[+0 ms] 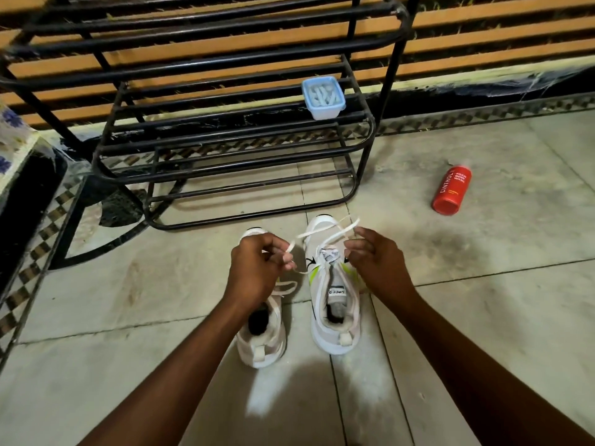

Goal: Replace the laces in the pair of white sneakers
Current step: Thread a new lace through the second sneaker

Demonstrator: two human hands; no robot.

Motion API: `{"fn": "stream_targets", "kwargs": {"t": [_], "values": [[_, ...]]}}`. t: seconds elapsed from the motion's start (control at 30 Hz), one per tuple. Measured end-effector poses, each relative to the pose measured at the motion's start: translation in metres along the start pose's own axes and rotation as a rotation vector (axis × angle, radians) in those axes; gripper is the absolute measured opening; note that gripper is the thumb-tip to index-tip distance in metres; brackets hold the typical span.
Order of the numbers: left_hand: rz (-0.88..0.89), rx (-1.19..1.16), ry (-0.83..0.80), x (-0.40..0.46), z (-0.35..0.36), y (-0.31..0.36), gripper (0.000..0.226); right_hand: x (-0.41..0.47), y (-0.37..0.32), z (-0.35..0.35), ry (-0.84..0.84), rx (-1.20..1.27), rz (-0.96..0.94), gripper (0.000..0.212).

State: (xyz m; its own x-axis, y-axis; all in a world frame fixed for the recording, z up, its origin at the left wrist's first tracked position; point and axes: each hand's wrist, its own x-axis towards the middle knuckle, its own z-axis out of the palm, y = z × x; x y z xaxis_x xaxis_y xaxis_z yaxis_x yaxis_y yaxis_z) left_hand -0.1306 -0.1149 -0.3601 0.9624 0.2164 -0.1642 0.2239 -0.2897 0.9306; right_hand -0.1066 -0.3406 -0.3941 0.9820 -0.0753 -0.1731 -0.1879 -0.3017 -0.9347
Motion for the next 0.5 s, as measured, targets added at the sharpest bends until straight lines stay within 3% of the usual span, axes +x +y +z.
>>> {"fn": "stream_targets", "kwargs": {"t": [0.13, 0.23, 0.3, 0.5], "values": [[-0.1, -0.16, -0.026, -0.005, 0.027, 0.004, 0.019, -0.022, 0.012, -0.001, -0.086, -0.088, -0.093, 0.035], [-0.132, -0.18, -0.03, -0.006, 0.041, 0.005, 0.012, -0.032, 0.016, -0.001, -0.092, -0.244, -0.221, 0.047], [-0.089, -0.133, -0.035, -0.003, 0.049, 0.004, 0.014, -0.034, 0.014, 0.001, -0.086, -0.288, -0.267, 0.043], [-0.082, -0.102, -0.035, 0.001, 0.071, 0.0, 0.009, -0.039, 0.02, 0.011, 0.04, -0.27, -0.194, 0.025]]}}
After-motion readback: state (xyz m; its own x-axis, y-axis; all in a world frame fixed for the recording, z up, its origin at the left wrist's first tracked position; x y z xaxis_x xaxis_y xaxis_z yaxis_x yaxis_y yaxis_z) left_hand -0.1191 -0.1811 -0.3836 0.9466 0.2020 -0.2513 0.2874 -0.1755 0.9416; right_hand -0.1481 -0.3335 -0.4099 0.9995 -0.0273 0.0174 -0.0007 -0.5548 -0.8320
